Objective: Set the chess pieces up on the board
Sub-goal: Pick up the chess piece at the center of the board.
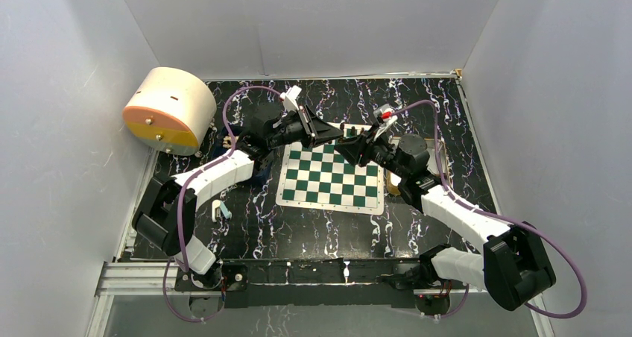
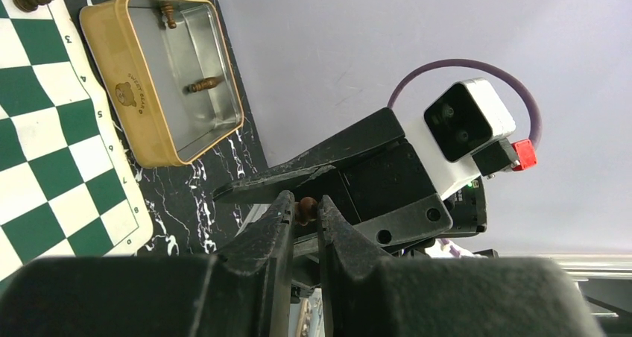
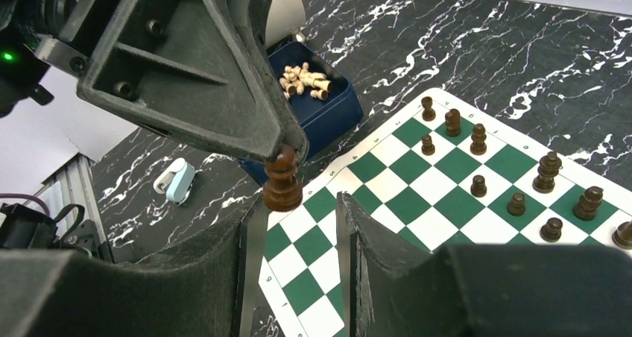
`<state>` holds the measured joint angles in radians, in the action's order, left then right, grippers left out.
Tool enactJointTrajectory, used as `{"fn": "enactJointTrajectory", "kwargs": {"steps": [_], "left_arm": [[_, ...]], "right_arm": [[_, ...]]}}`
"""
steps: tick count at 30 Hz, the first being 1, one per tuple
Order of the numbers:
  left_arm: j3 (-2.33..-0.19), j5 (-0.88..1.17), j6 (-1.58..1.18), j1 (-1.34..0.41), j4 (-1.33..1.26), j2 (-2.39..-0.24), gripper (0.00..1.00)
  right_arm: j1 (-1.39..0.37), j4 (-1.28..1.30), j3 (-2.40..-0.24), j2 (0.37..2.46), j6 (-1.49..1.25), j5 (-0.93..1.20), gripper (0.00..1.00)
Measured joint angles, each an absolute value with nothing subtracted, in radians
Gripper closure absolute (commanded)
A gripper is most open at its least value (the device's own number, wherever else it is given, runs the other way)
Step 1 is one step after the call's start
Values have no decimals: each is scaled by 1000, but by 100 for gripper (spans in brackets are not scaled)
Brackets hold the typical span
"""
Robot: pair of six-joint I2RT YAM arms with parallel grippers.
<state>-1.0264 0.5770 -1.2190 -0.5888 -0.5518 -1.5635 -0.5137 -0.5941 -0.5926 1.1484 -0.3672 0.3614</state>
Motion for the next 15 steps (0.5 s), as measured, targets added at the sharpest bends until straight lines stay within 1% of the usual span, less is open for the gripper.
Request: {"fn": "enactJointTrajectory", "kwargs": {"steps": [3, 5, 7, 10, 11, 13, 15], "left_arm": [[-1023, 577, -1225, -592, -557, -1563, 91], [-1019, 577, -1230, -593, -561, -1563, 91], [-1015, 577, -1235, -593, -572, -1563, 91], [-1007, 575, -1243, -595, -583, -1563, 91], [-1006, 573, -1246, -595, -584, -1563, 91], [-1004, 569, -1250, -595, -587, -1563, 91], [-1003, 567, -1251, -595, -591, -1562, 88]], "right_arm": [[-514, -612, -593, 1148, -379, 361, 53], [-514, -624, -593, 1149, -389, 361, 55], [-514, -633, -593, 1150, -395, 359, 61], [-514, -639, -593, 1150, -401, 358, 75], [-515, -639, -593, 1150, -403, 359, 78], [-517, -641, -593, 1150, -407, 358, 83], [-517, -644, -593, 1149, -409, 358, 87]]}}
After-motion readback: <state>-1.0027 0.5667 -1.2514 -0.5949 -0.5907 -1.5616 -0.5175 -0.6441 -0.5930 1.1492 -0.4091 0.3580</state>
